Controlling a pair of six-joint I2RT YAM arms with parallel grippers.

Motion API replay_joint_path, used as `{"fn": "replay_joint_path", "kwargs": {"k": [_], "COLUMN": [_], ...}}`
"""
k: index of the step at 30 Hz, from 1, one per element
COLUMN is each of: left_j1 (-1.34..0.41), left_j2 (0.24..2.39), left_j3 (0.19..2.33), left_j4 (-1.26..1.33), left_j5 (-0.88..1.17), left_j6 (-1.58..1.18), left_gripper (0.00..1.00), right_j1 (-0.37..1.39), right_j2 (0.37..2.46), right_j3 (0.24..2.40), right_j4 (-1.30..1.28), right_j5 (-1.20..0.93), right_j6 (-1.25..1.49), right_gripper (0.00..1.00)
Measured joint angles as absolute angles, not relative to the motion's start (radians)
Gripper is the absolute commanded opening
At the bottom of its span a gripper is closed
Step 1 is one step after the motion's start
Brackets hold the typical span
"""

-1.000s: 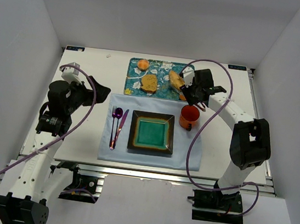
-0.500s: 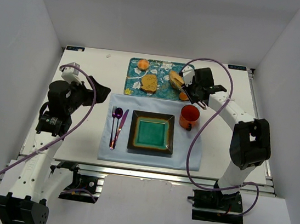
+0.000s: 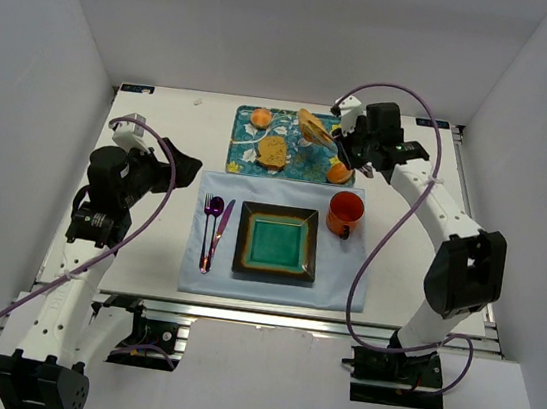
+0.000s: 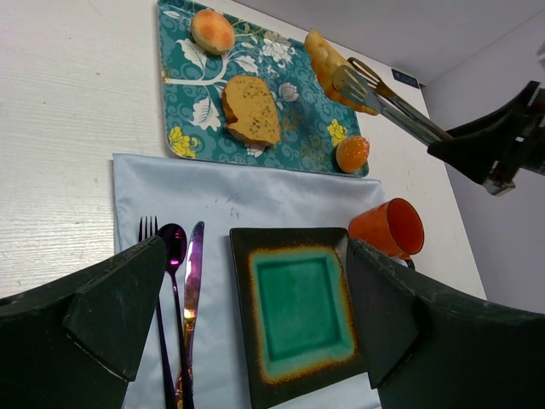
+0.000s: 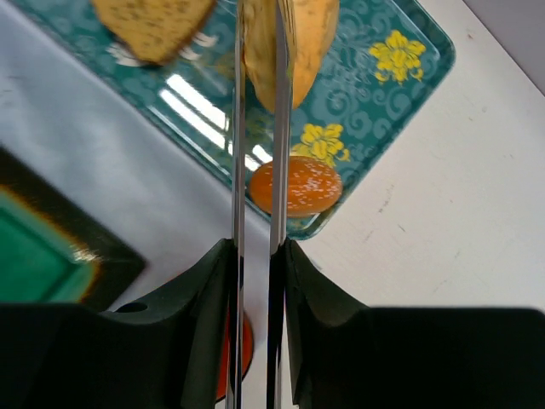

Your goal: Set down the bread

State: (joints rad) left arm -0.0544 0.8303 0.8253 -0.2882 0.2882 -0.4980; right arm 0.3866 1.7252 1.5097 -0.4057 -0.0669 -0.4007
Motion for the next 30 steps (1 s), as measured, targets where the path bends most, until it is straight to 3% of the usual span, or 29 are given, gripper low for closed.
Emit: {"fn": "replay_joint_path", "kwargs": {"k": [5, 13, 23, 25, 26, 30], "left_j1": [-0.054, -0.054, -0.054, -0.054, -0.054, -0.054], "left_j2": [0.83, 0.825, 0.805, 0.797, 0.793, 0.775], "left_j3": [0.825, 0.825, 0.822, 0.817, 0.813, 0.807], "left_j4": [-0.287, -0.287, -0.285, -0.285, -0.285, -0.292], "left_j5": [0.288, 0.288, 0.289, 0.289, 0.289, 0.289], "left_j6": [-0.498, -0.499, -0.51, -0.513, -0.514, -0.517], "left_gripper": [0.95, 0.95, 0.95, 0.95, 0.95, 0.95], "right_j1": [0.396, 0.591, 0.636, 0.645, 0.648, 0.656], "right_j2": [1.592, 1.226, 1.175, 1.172, 1.171, 1.162], "right_j3": [1.46, 1.103, 0.893, 0.884, 0.88, 0.871], "right_j4": [-0.444, -0.49, -0.528, -0.522, -0.521, -0.524], "right_j5": [-0.207, -0.321, -0.252, -0.242, -0.238, -0.236], "right_j6": [-0.384, -0.44, -0.503, -0.51, -0.514, -0.534], "right_gripper": [0.0, 0.0, 0.0, 0.07, 0.19, 0.45]}}
